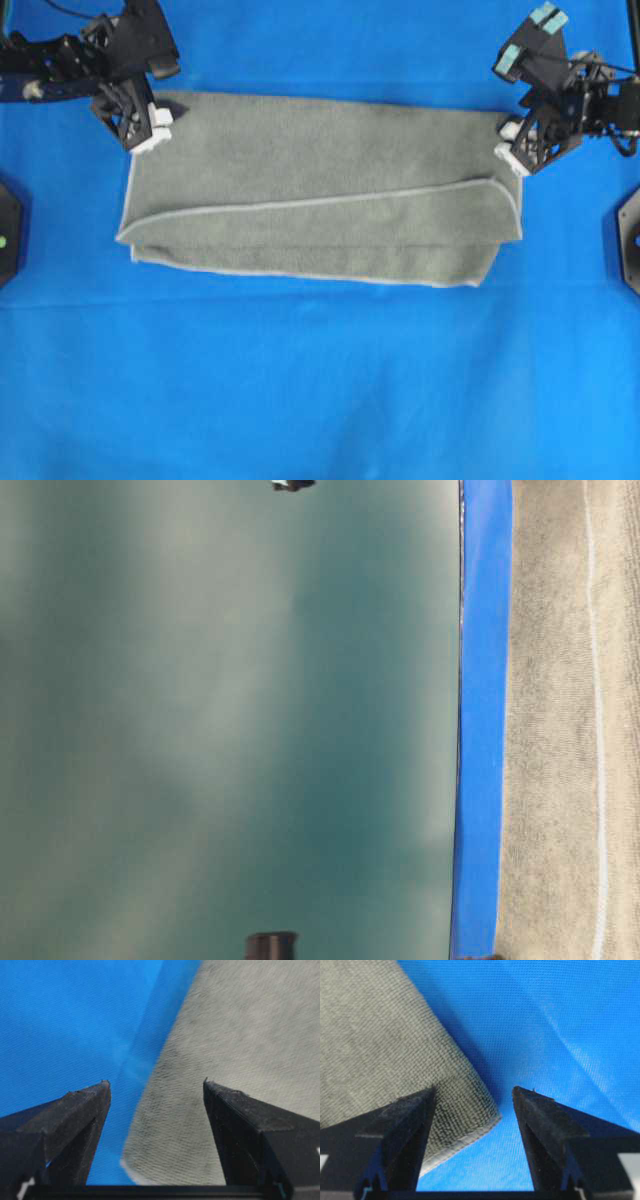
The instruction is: Fold a large towel.
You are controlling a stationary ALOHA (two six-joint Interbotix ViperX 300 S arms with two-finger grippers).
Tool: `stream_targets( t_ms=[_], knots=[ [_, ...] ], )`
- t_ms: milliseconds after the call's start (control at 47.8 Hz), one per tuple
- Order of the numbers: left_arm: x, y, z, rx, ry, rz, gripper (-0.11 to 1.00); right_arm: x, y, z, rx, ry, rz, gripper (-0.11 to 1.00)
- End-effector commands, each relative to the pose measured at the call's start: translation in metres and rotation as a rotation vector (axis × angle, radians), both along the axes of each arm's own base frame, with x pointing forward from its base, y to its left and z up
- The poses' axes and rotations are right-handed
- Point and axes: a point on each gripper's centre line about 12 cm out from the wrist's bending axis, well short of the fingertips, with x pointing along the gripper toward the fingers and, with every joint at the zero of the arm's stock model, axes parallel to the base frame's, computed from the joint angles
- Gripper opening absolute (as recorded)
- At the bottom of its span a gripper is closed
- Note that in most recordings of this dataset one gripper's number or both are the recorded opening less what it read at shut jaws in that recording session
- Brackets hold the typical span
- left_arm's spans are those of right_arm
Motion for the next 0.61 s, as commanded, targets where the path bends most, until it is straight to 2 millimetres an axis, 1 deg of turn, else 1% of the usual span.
stream_targets(
  t_ms=[0, 146, 209, 230, 251, 293, 377, 418, 460, 586],
  knots=[
    [0.005, 0.006, 0.003, 0.026, -0.01, -0.012, 0.71, 0.005, -0.004, 0.002, -0.011, -0.024, 0.008, 0.63],
    [0.003, 0.007, 0.001, 0.043, 0.017, -0.046, 0.67, 0.006, -0.005, -0.005, -0.001, -0.015, 0.016, 0.62],
    [0.003, 0.007, 0.0, 0.044, 0.033, -0.06, 0.61, 0.005, -0.005, -0.008, 0.004, -0.003, 0.02, 0.58],
    [0.003, 0.007, 0.0, 0.042, 0.037, -0.061, 0.57, 0.005, -0.005, -0.009, 0.004, -0.002, 0.022, 0.55],
    [0.003, 0.007, -0.001, 0.04, 0.04, -0.061, 0.53, 0.005, -0.004, -0.01, 0.006, 0.0, 0.024, 0.49],
    [0.003, 0.008, -0.002, 0.034, 0.048, -0.058, 0.42, 0.004, -0.004, -0.011, 0.007, 0.003, 0.025, 0.38],
    [0.005, 0.01, -0.001, 0.017, 0.057, -0.048, 0.18, 0.002, -0.002, -0.011, 0.008, 0.002, 0.026, 0.13],
    [0.006, 0.01, -0.001, 0.006, 0.06, -0.04, 0.08, 0.001, -0.002, -0.01, 0.008, 0.0, 0.025, 0.03],
    [0.007, 0.011, -0.001, -0.003, 0.069, -0.036, 0.01, 0.0, -0.001, -0.01, 0.007, -0.003, 0.024, 0.02],
    [0.005, 0.009, 0.004, -0.048, 0.104, -0.02, 0.01, -0.002, 0.0, 0.003, -0.011, -0.036, 0.007, 0.02]
  ],
)
